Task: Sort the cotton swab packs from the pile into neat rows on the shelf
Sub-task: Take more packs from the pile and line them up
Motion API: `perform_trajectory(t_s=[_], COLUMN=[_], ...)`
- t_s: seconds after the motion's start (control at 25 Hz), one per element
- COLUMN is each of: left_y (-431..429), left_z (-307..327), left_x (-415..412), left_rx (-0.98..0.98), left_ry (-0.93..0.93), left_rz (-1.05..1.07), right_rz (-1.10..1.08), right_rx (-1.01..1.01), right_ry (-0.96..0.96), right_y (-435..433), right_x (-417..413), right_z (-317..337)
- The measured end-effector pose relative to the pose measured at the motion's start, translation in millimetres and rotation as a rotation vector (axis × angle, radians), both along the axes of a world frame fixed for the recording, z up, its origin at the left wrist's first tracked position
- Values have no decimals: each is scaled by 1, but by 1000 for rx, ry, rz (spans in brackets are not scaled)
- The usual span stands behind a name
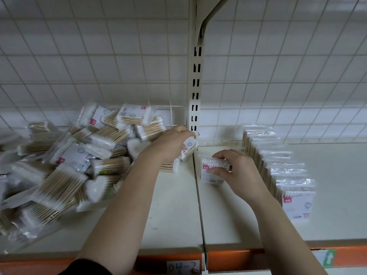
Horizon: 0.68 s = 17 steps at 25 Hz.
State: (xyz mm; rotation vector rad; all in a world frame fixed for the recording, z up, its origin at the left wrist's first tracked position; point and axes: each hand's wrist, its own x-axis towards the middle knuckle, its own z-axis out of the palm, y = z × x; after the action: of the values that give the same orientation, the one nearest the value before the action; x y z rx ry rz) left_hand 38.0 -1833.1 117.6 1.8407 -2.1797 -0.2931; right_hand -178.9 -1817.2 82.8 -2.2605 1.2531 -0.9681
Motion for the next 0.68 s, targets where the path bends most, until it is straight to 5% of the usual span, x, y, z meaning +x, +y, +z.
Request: perform_trajectory(t_s=[0.68], left_y=[12], left_z=[-6], left_x=[3], left_rx=[-92], left_ry=[132], left_rz=[62], right_rz=[-2], right_rx=[6], right_ry=[21], right_y=[7], right_x=[-1], right_z=[5])
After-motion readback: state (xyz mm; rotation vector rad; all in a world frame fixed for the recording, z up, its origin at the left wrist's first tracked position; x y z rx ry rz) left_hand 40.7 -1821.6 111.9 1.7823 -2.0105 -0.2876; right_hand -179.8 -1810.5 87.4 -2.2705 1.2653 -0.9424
